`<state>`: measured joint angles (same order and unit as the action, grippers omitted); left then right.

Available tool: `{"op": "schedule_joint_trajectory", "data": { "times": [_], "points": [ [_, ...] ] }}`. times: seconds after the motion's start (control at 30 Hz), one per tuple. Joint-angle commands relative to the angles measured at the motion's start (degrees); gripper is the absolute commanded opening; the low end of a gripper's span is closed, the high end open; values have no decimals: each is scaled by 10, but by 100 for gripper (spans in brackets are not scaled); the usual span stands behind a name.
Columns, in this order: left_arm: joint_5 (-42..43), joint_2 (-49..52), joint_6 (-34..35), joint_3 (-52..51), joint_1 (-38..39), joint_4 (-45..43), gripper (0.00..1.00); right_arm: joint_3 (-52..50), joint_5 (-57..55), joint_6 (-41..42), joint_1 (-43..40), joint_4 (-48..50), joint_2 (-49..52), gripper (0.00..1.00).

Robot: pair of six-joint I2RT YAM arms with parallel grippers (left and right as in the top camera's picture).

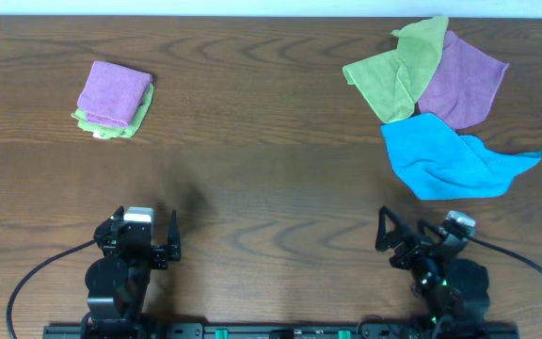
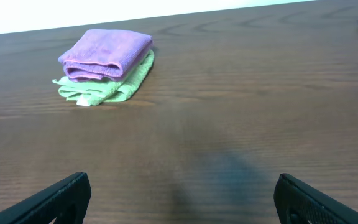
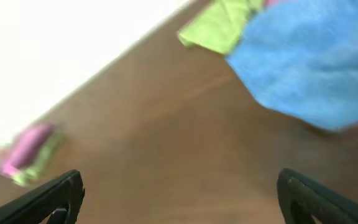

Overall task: Fold the cloth
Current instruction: 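Reach the right gripper to the crumpled blue cloth and grasp it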

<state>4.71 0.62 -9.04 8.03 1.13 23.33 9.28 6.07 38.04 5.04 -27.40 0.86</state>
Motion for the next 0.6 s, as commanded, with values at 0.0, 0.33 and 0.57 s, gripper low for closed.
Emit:
{"op": "schedule_joint_trajectory", "data": {
  "times": [0.0, 0.33, 0.57],
  "points": [
    [-6, -4, 0, -12, -4, 0, 95, 0, 14, 49, -5, 29, 6, 99],
    [-6, -4, 0, -12, -4, 0, 95, 51, 16, -12, -5, 121, 269, 99],
    [-6, -4, 0, -12, -4, 0, 96, 201, 12, -106, -26, 82, 493, 99]
  ]
}}
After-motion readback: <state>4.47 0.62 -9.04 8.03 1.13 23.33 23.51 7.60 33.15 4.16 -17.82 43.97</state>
